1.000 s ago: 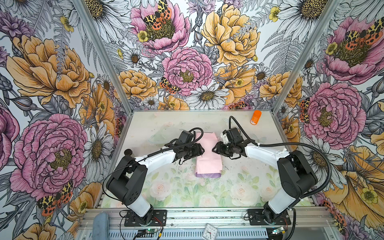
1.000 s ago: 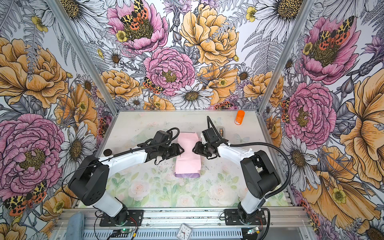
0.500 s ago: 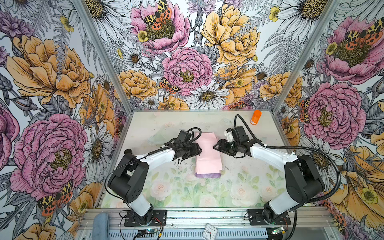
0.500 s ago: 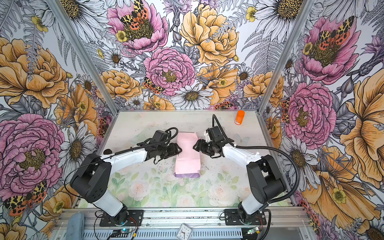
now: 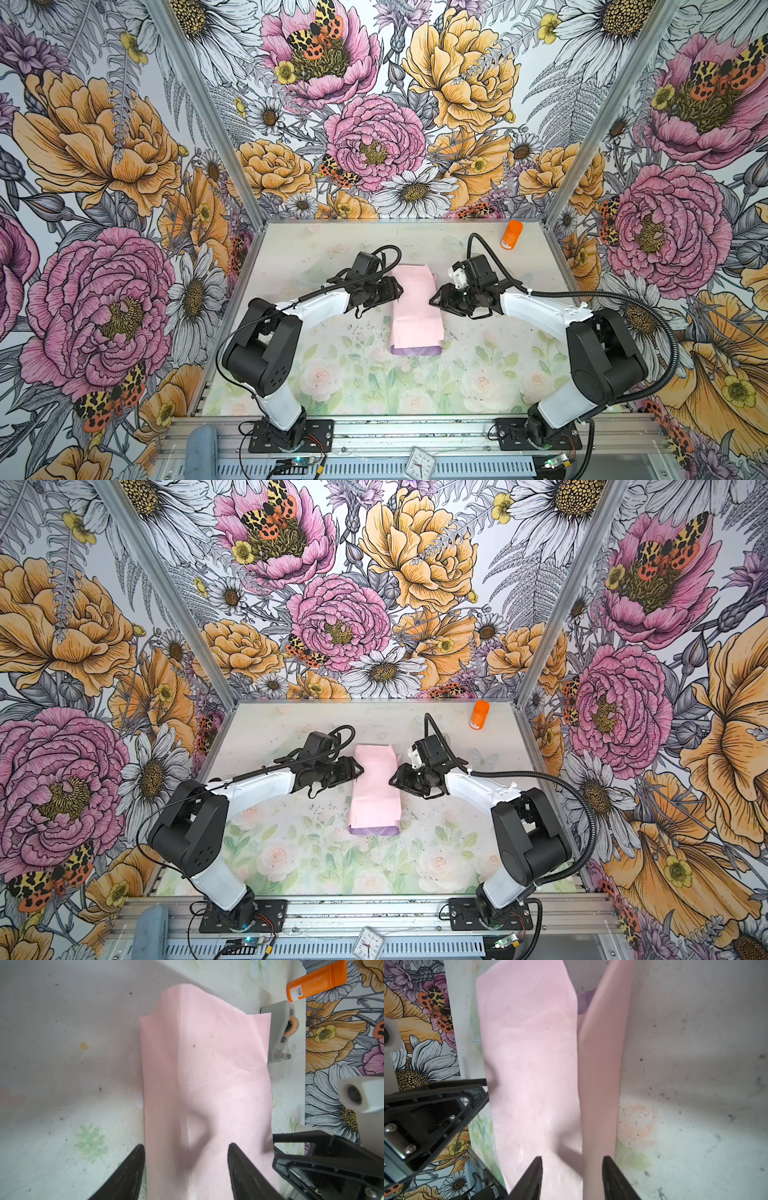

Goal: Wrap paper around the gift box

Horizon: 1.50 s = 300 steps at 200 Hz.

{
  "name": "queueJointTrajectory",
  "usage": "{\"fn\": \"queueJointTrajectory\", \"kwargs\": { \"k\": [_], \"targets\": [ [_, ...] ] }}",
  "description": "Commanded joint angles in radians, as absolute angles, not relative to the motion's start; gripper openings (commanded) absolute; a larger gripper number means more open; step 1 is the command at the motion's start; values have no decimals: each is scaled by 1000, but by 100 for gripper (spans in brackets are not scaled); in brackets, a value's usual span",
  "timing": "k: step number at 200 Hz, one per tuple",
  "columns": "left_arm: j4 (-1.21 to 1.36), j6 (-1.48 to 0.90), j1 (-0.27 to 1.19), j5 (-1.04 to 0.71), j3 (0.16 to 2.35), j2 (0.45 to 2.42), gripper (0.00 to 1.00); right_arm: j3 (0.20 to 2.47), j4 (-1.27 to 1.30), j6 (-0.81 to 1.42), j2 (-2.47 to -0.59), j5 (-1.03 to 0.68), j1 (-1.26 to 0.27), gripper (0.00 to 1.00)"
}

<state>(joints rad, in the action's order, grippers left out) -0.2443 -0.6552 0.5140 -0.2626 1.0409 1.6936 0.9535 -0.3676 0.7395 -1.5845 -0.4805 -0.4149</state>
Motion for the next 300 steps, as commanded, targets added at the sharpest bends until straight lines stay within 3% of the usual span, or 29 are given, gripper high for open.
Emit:
{"fn": "queueJointTrajectory", "kwargs": {
  "k": [1, 192, 205, 246, 300],
  "targets": [
    [-241, -632, 514, -284, 1060, 1700, 64, 913, -376, 769, -1526, -503, -429, 45],
    [-268, -597, 520, -265, 1111, 1752, 63, 769, -371, 902, -1356, -499, -497, 7],
    [-274, -590, 521, -260, 1113, 1755, 63, 764, -373, 904, -1356, -497, -499, 11],
    [-290, -567, 521, -257, 1113, 1750, 63, 808, -433, 859, -1309, -455, -466, 45],
    [-305, -553, 522, -246, 1115, 1719, 77, 1001, -525, 695, -1488, -384, -419, 58]
  ]
}}
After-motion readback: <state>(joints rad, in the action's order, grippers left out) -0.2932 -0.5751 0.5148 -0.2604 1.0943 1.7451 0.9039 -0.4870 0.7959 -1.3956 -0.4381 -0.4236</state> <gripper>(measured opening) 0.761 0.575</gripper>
